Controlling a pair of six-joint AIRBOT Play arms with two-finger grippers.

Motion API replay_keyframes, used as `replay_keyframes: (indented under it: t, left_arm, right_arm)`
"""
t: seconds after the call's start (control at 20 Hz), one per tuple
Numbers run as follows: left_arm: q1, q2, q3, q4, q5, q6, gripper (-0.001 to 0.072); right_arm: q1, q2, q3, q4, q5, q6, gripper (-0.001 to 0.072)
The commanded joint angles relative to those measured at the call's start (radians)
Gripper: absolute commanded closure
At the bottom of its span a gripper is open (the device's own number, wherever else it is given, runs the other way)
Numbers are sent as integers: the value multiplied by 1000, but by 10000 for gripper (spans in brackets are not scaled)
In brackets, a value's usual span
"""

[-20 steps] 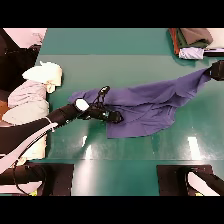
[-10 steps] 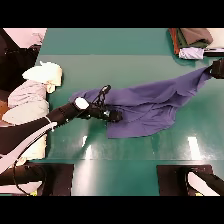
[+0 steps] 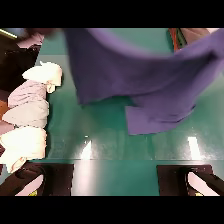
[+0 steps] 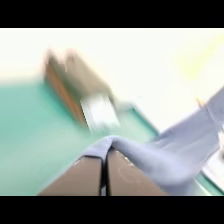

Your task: Fold the shirts.

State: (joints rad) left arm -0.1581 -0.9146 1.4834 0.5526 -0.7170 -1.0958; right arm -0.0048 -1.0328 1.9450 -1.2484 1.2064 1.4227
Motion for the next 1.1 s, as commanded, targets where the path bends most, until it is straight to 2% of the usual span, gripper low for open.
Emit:
replay_keyframes:
  t: [0.0,0.2,0.35,0.5,0.7,0.85,1.05]
  left_arm:
    - [87,99,332,193,-63,-8,687]
    - [87,99,592,288,-60,-34,687]
    - [87,99,626,357,-87,-122,687]
    - [87,84,537,473,-163,-233,687]
    - [87,-17,414,634,-286,-327,687]
    - [87,-163,358,706,-397,-348,686]
    - [87,-374,228,708,-417,-357,686]
  right_arm:
    - [1,18,200,-1,-82,0,699]
    - [1,169,79,-13,-293,-2,699]
    - [1,244,7,-45,-331,-2,700]
    - [1,209,39,-67,-235,-2,700]
    - [2,-9,182,-71,23,-2,700]
    - [24,-152,76,-71,106,-2,700]
    - [75,-344,-101,-71,108,-2,700]
